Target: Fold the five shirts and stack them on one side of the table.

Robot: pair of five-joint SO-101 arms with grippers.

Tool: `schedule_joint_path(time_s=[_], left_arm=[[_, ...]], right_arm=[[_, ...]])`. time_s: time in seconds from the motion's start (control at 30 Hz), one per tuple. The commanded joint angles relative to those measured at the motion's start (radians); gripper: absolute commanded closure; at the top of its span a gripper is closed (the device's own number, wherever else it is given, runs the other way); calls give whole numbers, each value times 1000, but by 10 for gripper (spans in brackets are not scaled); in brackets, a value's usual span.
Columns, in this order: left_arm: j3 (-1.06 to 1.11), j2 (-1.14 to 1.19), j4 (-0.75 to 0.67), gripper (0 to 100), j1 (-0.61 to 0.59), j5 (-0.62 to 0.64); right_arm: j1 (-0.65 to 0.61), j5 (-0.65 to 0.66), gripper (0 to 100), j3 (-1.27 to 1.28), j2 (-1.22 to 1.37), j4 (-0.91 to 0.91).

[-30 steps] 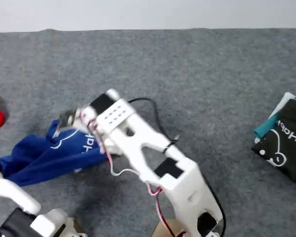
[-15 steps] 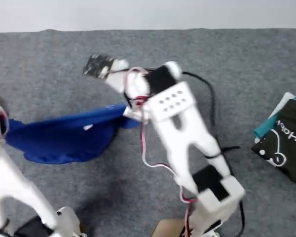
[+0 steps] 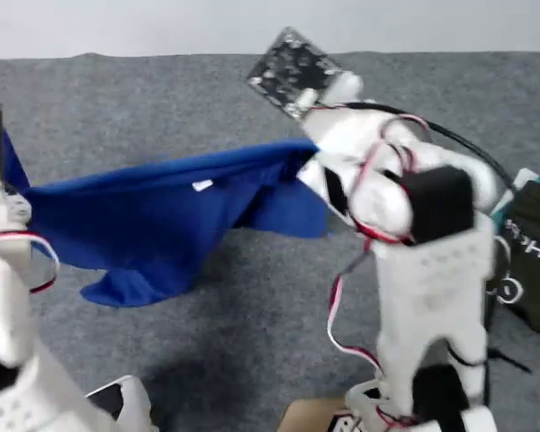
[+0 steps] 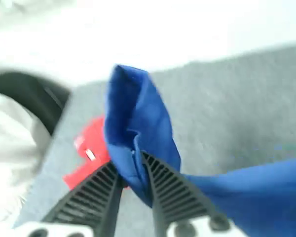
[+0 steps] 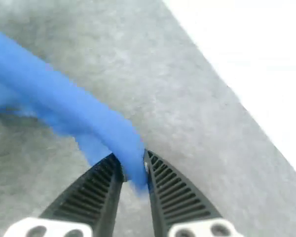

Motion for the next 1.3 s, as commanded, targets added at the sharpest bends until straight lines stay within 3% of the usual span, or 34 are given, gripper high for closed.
schedule_joint_path(time_s=[0.0, 0.23, 0.7, 0.97, 1.27], left_arm=[[-47, -64, -98, 998, 0, -3], [-44, -178, -232, 998, 2, 0], [111, -193, -221, 998, 12, 3], [196, -103, -295, 998, 219, 5], [58, 279, -351, 998, 502, 103]], right_arm=[[81, -12, 987, -35, -96, -16], [130, -12, 987, -35, -168, 24], [125, -66, 987, -28, -159, 65], [124, -75, 987, 137, -170, 64], [124, -77, 987, 258, -170, 65]])
